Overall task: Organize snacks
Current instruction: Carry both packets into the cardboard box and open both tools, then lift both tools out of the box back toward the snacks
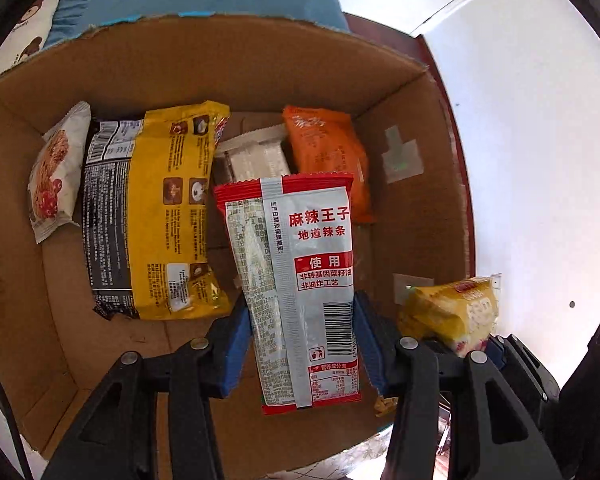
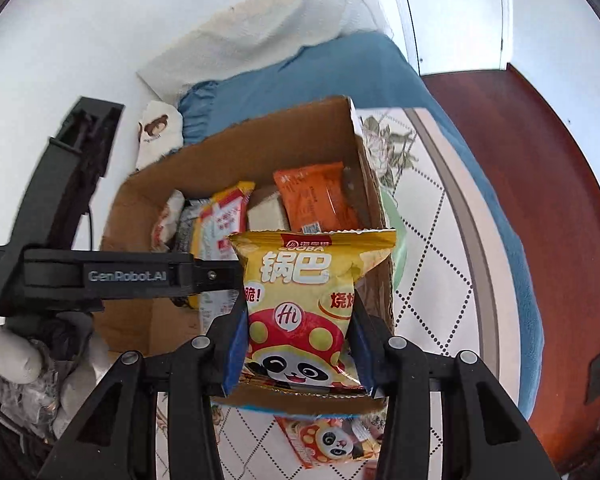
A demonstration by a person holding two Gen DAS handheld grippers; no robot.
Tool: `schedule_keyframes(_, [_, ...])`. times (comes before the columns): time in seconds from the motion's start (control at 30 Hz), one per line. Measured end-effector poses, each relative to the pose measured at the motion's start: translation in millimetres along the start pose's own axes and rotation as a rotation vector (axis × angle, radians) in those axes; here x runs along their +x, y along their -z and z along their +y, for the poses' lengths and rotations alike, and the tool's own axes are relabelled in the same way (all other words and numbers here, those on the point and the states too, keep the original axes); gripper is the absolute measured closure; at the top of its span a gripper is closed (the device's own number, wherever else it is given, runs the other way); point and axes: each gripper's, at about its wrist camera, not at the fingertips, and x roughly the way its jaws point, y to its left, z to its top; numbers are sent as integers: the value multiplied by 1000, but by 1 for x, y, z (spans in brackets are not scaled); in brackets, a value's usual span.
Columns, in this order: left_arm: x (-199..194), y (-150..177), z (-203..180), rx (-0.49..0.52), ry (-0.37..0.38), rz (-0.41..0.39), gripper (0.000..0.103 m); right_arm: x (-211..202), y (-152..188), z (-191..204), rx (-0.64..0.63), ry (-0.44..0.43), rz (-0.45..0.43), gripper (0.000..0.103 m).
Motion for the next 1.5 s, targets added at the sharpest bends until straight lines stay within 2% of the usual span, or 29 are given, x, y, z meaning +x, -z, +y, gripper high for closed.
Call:
schedule_keyframes(0.03, [3, -1, 1, 2, -1, 3, 49, 5, -1, -3, 17, -2, 30, 38])
schedule_keyframes(0.07, [4, -2, 2, 4, -4, -2, 44, 10, -2, -5, 26, -19, 39, 35])
schedule_keyframes(0.13, [7, -4, 5, 5, -7, -2, 17, 14, -2, -2, 14, -9, 43, 22])
schedule_keyframes(0.17, [8, -5, 6, 4, 1, -2, 15, 15, -2, 1, 6, 3, 44, 19])
schedule_keyframes(0.2, [7, -5, 8, 1, -3, -7, 14, 15, -2, 3, 1, 11, 44, 10])
schedule_keyframes(0.37, [0, 0, 14, -16, -2, -33, 14, 21, -3, 8, -6, 40, 60, 10])
schedule_keyframes(0.57, [-38, 21, 22, -10, -125, -168, 14, 20, 2, 16, -24, 108, 68, 10])
schedule_keyframes(0.7, [-63, 41, 24, 4, -188, -261, 14, 7, 12, 30, -58, 179, 34, 7])
schedule_keyframes(0.87, [-90, 72, 28, 17, -228, -349, 14, -10, 21, 39, -68, 186, -5, 7])
schedule_keyframes(1.07, [-104, 101, 26, 34, -267, -428, 14, -34, 40, 48, -85, 217, -73, 7])
schedule_keyframes(1.2, [-116, 129, 23, 47, -287, -480, 14, -53, 55, 56, -91, 206, -107, 7])
schedule_keyframes(1.5, [-136, 180, 23, 46, -297, -557, 14, -93, 91, 67, -88, 184, -191, 7])
